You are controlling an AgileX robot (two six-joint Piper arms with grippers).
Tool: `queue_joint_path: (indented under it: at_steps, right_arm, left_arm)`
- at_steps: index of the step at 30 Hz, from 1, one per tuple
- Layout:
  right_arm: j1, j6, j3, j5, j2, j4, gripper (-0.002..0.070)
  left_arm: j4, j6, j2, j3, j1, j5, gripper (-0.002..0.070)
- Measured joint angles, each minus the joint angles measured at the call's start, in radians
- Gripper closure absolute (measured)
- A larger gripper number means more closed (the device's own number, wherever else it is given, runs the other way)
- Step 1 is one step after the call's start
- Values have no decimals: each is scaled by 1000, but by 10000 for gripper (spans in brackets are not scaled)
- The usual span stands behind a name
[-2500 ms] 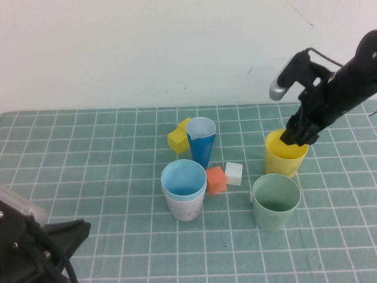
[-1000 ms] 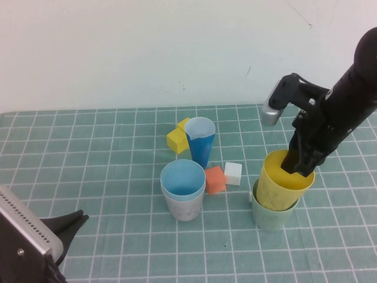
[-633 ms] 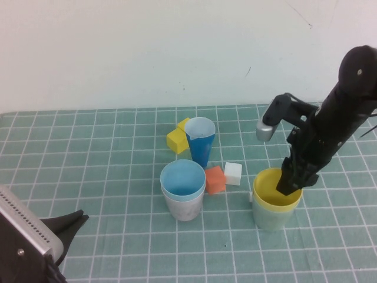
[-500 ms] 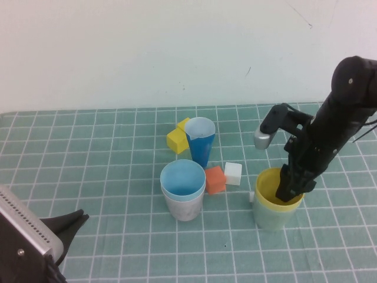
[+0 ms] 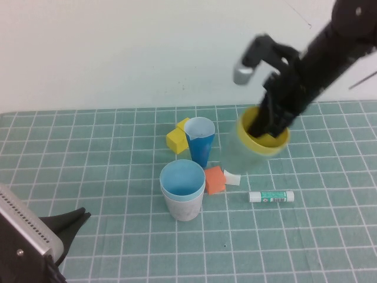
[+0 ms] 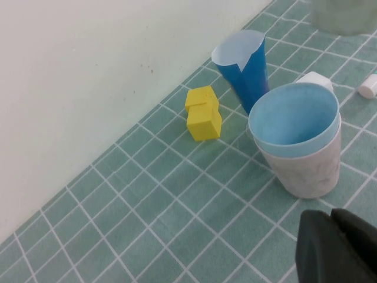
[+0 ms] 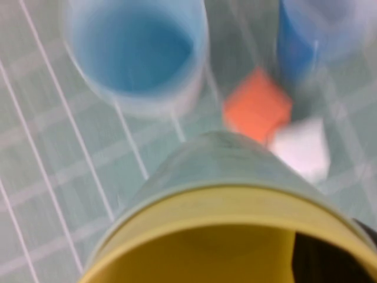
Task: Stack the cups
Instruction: Place the green cup on the blue cup
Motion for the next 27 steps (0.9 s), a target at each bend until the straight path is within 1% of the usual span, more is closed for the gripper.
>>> queue_joint_path:
  at_steps: [4, 9, 14, 23, 25, 27]
  right_arm:
    - [99, 2, -105, -24, -7, 9, 633]
    - [201, 2, -126, -113, 33, -20, 633]
    - [213, 2, -126, -119, 102, -66, 634]
    - [213, 2, -126, -154, 157, -82, 629]
    - [215, 2, -126, -156, 158, -82, 608]
    - [215, 2, -126, -158, 159, -82, 557]
  left_arm:
    - [0, -10, 0, 0, 0, -18, 674]
    - [0, -29, 0, 0, 0, -22, 674]
    - [0, -46, 0, 0, 0, -22, 674]
    - [0, -50, 0, 0, 0, -22, 674]
    - [-2, -52, 0, 0, 0, -22, 674]
    - [-2, -52, 0, 0, 0, -22, 674]
